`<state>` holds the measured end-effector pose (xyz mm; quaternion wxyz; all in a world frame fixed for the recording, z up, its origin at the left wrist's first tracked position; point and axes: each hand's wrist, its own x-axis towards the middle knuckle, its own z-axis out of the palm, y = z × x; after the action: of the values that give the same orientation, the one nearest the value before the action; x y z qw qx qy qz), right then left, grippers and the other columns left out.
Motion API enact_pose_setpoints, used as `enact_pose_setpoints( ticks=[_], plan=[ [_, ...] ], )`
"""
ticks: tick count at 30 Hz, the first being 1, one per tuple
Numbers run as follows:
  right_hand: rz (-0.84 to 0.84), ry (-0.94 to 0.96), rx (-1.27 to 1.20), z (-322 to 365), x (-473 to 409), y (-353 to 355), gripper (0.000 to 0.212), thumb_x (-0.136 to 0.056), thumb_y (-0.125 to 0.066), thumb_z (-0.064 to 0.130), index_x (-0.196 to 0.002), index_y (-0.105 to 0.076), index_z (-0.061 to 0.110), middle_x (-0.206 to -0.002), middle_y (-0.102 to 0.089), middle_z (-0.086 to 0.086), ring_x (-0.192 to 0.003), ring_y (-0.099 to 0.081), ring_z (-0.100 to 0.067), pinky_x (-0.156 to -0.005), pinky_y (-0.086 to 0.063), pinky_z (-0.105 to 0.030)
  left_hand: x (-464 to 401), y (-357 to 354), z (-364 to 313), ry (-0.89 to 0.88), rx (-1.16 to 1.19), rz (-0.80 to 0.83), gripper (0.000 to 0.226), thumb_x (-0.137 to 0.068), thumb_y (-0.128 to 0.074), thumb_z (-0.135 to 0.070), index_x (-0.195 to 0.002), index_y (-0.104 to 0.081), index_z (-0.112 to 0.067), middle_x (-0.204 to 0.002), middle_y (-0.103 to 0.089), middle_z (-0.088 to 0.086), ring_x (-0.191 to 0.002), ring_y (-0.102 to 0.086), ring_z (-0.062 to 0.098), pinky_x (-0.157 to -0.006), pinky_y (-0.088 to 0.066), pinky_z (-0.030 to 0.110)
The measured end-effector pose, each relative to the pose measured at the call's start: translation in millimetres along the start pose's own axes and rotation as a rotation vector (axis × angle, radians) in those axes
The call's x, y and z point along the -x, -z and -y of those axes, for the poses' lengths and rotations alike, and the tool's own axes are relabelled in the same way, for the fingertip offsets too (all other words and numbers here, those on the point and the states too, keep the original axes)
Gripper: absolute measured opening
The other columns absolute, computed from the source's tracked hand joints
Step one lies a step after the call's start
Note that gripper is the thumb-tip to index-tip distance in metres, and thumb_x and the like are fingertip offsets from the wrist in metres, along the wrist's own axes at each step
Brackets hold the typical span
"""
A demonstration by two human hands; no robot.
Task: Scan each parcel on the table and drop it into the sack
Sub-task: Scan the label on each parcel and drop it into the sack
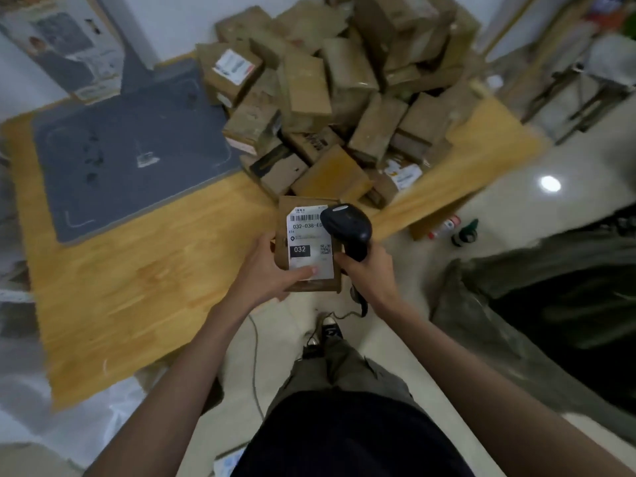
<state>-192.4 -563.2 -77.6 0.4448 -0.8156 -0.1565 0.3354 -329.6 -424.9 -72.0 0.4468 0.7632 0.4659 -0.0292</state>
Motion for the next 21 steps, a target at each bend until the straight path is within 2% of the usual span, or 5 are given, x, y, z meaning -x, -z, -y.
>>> enact_pose_setpoints(
  ticks=[3, 7, 13, 17, 21],
  plan=[
    [-0.074, -0.071, -0.018, -17, 10, 28, 0.022, -0.077, -0.073, 0.028, -0.092, -0.068, 0.013, -0.086, -0.075, -0.003, -0.085, -0.072, -0.022, -0.081, -0.059, -0.052, 0, -26, -19, -0.055, -0.032, 0.111, 0.097, -0.060, -0.084, -0.059, -0.138, -0.039, -0.024, -0.132, -0.048, -0.008, -0.110, -0.054, 0.013, -0.077, -0.055, 0.033],
    [-0.201, -0.180, -0.087, -48, 23, 68, 0.009, -0.079, -0.071, 0.024, -0.083, -0.064, 0.021, -0.087, -0.074, -0.003, -0.088, -0.071, -0.024, -0.084, -0.058, -0.053, -4, -67, -49, -0.143, -0.085, 0.263, 0.097, -0.060, -0.085, -0.057, -0.140, -0.039, -0.027, -0.136, -0.049, -0.007, -0.112, -0.051, 0.012, -0.083, -0.047, 0.032],
    [-0.397, -0.282, -0.222, -90, 46, 128, 0.014, -0.078, -0.070, 0.023, -0.085, -0.062, 0.033, -0.093, -0.074, -0.001, -0.091, -0.071, -0.021, -0.085, -0.059, -0.052, -3, -131, -109, -0.292, -0.232, 0.433, 0.090, -0.070, -0.083, -0.042, -0.146, -0.039, -0.023, -0.144, -0.041, -0.001, -0.118, -0.050, 0.017, -0.097, -0.048, 0.038],
    [-0.515, -0.339, -0.326, -123, 55, 170, 0.022, -0.082, -0.072, 0.022, -0.103, -0.068, 0.020, -0.098, -0.075, -0.002, -0.092, -0.072, -0.021, -0.084, -0.060, -0.051, -1, -181, -149, -0.367, -0.314, 0.527, 0.078, -0.071, -0.079, -0.038, -0.139, -0.043, -0.028, -0.138, -0.045, -0.002, -0.116, -0.052, 0.017, -0.097, -0.049, 0.040],
    [-0.570, -0.412, -0.379, -160, 56, 217, 0.030, -0.082, -0.073, 0.024, -0.111, -0.067, 0.019, -0.102, -0.075, -0.001, -0.096, -0.071, -0.021, -0.087, -0.060, -0.049, 0, -240, -190, -0.387, -0.402, 0.609, 0.087, -0.062, -0.076, -0.045, -0.141, -0.044, -0.027, -0.137, -0.046, -0.003, -0.117, -0.054, 0.017, -0.100, -0.049, 0.042]
  ],
)
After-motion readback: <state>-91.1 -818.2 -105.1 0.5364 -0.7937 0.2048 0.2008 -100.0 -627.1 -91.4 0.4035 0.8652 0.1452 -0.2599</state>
